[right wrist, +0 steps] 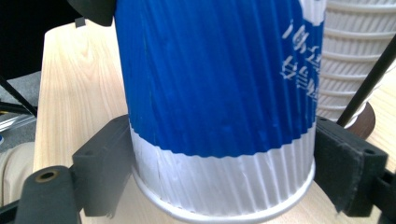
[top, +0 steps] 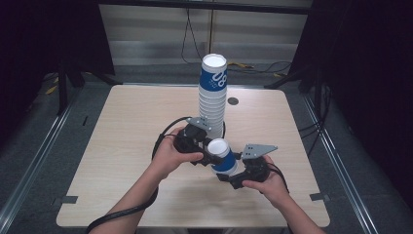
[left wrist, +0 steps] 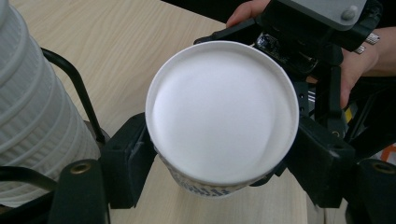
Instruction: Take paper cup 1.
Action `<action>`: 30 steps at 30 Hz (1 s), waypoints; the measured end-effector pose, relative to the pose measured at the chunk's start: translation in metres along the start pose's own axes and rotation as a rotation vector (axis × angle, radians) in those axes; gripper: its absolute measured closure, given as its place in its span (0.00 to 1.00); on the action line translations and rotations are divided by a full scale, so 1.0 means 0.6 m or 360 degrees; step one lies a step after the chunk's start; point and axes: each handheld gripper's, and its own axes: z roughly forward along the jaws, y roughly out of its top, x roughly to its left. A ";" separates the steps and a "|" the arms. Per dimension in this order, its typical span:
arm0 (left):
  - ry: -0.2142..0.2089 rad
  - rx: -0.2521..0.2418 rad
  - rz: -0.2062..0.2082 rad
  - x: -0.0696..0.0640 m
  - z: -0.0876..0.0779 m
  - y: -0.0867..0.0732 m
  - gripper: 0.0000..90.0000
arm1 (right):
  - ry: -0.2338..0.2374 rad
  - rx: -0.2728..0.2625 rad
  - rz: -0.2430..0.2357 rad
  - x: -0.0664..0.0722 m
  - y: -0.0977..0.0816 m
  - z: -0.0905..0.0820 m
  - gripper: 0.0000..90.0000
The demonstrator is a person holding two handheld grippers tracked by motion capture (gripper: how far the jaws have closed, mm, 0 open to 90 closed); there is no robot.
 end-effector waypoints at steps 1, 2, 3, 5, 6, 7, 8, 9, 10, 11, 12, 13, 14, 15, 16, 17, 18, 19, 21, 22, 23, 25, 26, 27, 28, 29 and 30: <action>-0.0005 -0.0009 -0.0004 0.000 0.002 -0.002 0.31 | -0.0001 0.0006 -0.0003 0.000 0.000 0.000 0.17; -0.0002 0.0001 -0.0007 -0.001 0.001 -0.002 0.31 | -0.0009 0.0020 -0.0015 0.001 0.000 -0.002 0.19; -0.0006 -0.0020 -0.0013 -0.002 0.003 -0.004 0.31 | -0.0015 0.0030 -0.0019 0.002 0.000 -0.003 0.19; -0.0016 -0.0024 -0.0011 -0.003 0.004 -0.005 0.31 | -0.0017 0.0036 -0.0016 0.003 0.000 -0.006 0.21; -0.0018 -0.0007 -0.0001 -0.003 0.003 -0.005 0.31 | -0.0013 0.0047 -0.0017 0.004 0.001 -0.007 0.21; -0.0012 0.0012 0.0009 -0.004 0.003 -0.004 0.31 | -0.0007 0.0065 -0.0021 0.004 0.001 -0.008 0.21; -0.0008 0.0012 0.0025 -0.004 0.003 -0.004 0.31 | -0.0007 0.0077 -0.0026 0.004 0.002 -0.009 0.22; -0.0002 0.0016 0.0035 -0.005 0.002 -0.004 0.30 | -0.0010 0.0088 -0.0027 0.004 0.002 -0.010 0.22; 0.0010 0.0013 0.0039 -0.004 0.001 -0.005 0.27 | -0.0005 0.0099 -0.0025 0.003 0.003 -0.011 0.22; 0.0028 0.0021 0.0043 -0.004 -0.001 -0.005 0.24 | -0.0013 0.0109 -0.0028 0.003 0.003 -0.012 0.22; 0.0040 0.0039 0.0055 -0.004 -0.002 -0.005 0.23 | -0.0018 0.0115 -0.0030 0.001 0.003 -0.013 0.22; 0.0046 0.0058 0.0067 -0.005 -0.003 -0.005 0.22 | -0.0016 0.0135 -0.0027 0.000 0.003 -0.013 0.22; 0.0056 0.0072 0.0084 -0.006 -0.005 -0.006 0.22 | -0.0022 0.0152 -0.0036 0.000 0.003 -0.014 0.22; 0.0066 0.0093 0.0103 -0.006 -0.006 -0.006 0.22 | -0.0022 0.0165 -0.0037 -0.001 0.003 -0.014 0.22; 0.0076 0.0099 0.0108 -0.007 -0.006 -0.006 0.22 | -0.0015 0.0183 -0.0037 -0.003 0.003 -0.014 0.22; 0.0094 0.0122 0.0130 -0.007 -0.008 -0.006 0.22 | -0.0028 0.0197 -0.0046 -0.004 0.004 -0.015 0.22; 0.0103 0.0144 0.0131 -0.007 -0.010 -0.006 0.22 | -0.0025 0.0210 -0.0043 -0.006 0.006 -0.017 0.22; 0.0107 0.0146 0.0135 -0.007 -0.009 -0.007 0.22 | -0.0028 0.0223 -0.0058 -0.007 0.007 -0.017 0.22; 0.0115 0.0163 0.0143 -0.007 -0.009 -0.008 0.22 | -0.0037 0.0254 -0.0069 -0.007 0.009 -0.018 0.22; 0.0117 0.0169 0.0149 -0.007 -0.008 -0.009 0.22 | -0.0029 0.0265 -0.0071 -0.008 0.010 -0.018 0.22; 0.0126 0.0184 0.0158 -0.008 -0.008 -0.010 0.22 | -0.0031 0.0279 -0.0070 -0.008 0.011 -0.019 0.22; 0.0143 0.0211 0.0172 -0.009 -0.009 -0.011 0.22 | -0.0028 0.0341 -0.0088 -0.010 0.014 -0.019 0.22; 0.0146 0.0210 0.0176 -0.010 -0.009 -0.011 0.22 | -0.0033 0.0360 -0.0101 -0.011 0.016 -0.020 0.22; 0.0146 0.0213 0.0171 -0.011 -0.010 -0.011 0.22 | -0.0033 0.0380 -0.0092 -0.012 0.017 -0.020 0.22; 0.0144 0.0217 0.0186 -0.010 -0.011 -0.011 0.22 | -0.0032 0.0403 -0.0096 -0.013 0.019 -0.021 0.22; 0.0149 0.0221 0.0178 -0.011 -0.012 -0.012 0.22 | -0.0041 0.0418 -0.0104 -0.013 0.022 -0.022 0.22; 0.0156 0.0222 0.0180 -0.012 -0.012 -0.012 0.22 | -0.0045 0.0428 -0.0119 -0.014 0.023 -0.022 0.22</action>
